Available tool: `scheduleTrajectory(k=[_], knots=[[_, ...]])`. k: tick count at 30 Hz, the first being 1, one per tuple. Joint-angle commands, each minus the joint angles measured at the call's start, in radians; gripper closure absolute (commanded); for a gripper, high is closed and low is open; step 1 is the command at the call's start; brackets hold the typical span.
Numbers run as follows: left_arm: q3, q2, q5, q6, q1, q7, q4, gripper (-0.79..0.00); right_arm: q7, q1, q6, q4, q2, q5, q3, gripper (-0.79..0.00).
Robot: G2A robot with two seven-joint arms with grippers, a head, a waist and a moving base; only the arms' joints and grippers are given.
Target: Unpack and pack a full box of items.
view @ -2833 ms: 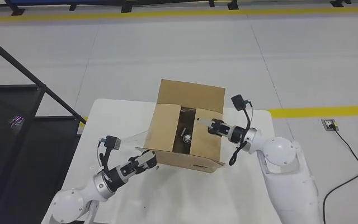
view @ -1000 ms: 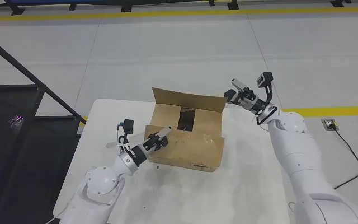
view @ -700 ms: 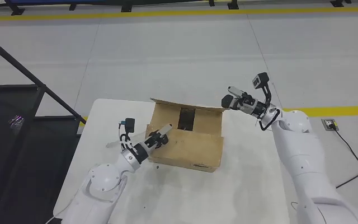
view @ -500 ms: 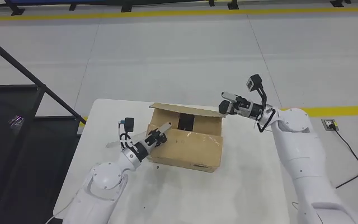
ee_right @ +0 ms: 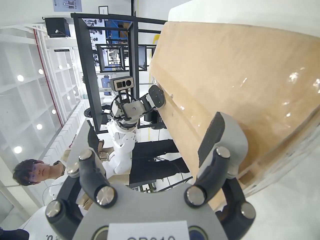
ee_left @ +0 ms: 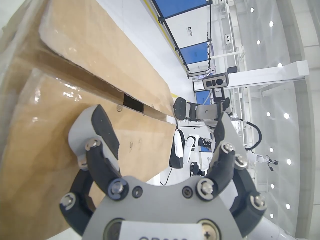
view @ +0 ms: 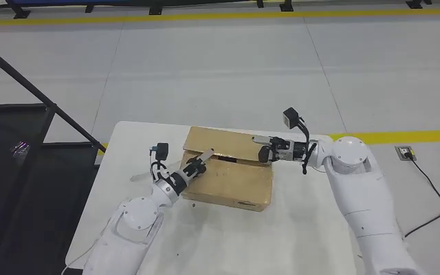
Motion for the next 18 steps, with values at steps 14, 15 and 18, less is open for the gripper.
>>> scheduleTrajectory(k=[14, 15, 18], knots=[[0.003, -0.006, 0.059, -0.007, 0.025, 0.049, -0.052, -0.785, -0.034, -0.051, 0.046, -0.011, 0.012, 0.058, -0.034, -0.785], [-0.005, -0.006, 0.06, -0.011, 0.032, 0.057, -0.062, -0.785, -0.038, -0.053, 0.043, -0.009, 0.012, 0.062, -0.035, -0.785], [-0.036, -0.003, 0.053, -0.022, 0.056, 0.078, -0.102, -0.785, -0.071, -0.06, 0.037, -0.005, 0.014, 0.058, -0.04, -0.785]])
